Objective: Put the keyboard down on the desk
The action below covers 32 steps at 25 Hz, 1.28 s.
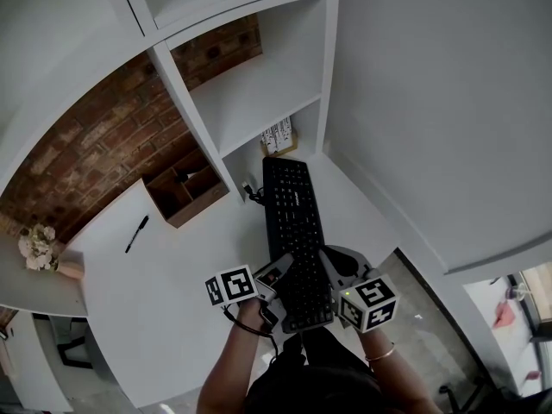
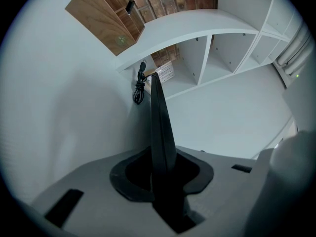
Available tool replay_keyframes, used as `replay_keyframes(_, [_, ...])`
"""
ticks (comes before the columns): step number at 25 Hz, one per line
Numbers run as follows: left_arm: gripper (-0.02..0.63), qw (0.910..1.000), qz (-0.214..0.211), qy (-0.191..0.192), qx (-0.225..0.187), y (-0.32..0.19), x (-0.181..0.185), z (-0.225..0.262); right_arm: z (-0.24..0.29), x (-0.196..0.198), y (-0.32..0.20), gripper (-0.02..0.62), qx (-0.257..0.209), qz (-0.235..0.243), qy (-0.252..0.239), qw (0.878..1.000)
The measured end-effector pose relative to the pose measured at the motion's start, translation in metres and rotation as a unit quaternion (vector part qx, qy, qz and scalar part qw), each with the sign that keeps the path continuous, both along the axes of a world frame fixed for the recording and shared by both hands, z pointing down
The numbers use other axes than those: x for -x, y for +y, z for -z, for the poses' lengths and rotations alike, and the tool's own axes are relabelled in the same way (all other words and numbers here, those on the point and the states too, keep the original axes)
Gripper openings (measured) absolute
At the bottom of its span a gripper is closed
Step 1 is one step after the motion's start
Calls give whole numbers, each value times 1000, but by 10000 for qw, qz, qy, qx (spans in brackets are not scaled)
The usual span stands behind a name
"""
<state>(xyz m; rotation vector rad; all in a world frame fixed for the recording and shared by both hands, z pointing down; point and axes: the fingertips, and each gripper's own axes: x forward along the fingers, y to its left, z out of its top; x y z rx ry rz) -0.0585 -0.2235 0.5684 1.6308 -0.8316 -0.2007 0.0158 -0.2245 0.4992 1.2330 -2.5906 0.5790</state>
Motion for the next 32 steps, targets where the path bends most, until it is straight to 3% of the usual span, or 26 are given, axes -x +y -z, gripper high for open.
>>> replay_keyframes(12, [110, 9989, -91, -443, -77, 0, 6, -12, -5, 8, 2, 5, 71, 59, 51, 9999])
replay_keyframes(32, [154, 9933, -122, -1138, 174, 4, 9, -29, -7, 4, 3, 5, 92, 70, -11, 9999])
